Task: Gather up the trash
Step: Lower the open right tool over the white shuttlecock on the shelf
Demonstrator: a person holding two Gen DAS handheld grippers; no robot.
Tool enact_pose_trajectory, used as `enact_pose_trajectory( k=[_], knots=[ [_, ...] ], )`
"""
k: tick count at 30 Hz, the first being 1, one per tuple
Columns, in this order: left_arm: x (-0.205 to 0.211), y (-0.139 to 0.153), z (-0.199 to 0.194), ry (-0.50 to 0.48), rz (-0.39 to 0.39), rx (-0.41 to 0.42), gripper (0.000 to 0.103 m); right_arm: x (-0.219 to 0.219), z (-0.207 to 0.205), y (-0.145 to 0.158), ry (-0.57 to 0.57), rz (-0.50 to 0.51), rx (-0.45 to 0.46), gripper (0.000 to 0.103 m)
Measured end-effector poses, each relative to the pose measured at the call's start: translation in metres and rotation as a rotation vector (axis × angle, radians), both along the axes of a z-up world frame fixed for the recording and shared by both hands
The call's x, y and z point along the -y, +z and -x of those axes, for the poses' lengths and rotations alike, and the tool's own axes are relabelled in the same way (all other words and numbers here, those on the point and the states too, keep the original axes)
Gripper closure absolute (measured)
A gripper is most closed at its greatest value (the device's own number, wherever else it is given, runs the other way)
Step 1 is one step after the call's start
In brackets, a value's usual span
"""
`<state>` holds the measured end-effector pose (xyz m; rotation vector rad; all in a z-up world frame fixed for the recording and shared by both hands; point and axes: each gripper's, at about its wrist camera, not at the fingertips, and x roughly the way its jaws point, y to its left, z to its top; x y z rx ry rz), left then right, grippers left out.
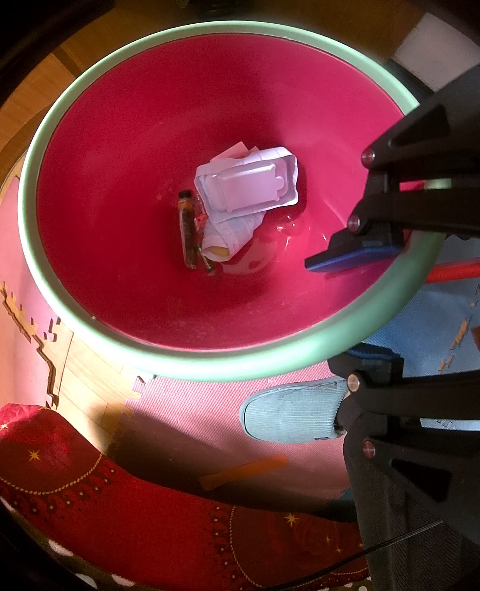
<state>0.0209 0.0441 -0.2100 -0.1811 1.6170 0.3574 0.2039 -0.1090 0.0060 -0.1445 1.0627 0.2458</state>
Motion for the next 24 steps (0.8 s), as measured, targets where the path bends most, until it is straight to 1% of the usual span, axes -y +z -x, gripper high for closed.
enact_pose_trajectory(
  k=[4,6,7,11,20,24],
  knots=[
    [0.0,0.0,0.0,0.0,0.001,-0.001,0.067,0.01,-0.001,0.007,-0.026,0.021,0.02,0.071],
    [0.0,0.0,0.0,-0.001,0.001,-0.001,0.067,0.015,-0.001,0.01,-0.038,0.033,0.029,0.066],
    [0.0,0.0,-0.001,-0.001,0.0,-0.001,0.067,0.019,-0.002,0.012,-0.047,0.041,0.036,0.066],
    [0.0,0.0,-0.001,-0.001,0.001,-0.001,0.067,0.031,-0.003,0.019,-0.075,0.056,0.055,0.066],
    [0.0,0.0,0.0,-0.001,0.001,-0.001,0.067,0.052,-0.006,0.027,-0.112,0.15,0.094,0.065],
    [0.0,0.0,-0.001,-0.002,0.0,-0.001,0.067,0.061,-0.01,0.024,-0.119,0.175,0.085,0.065]
  ],
)
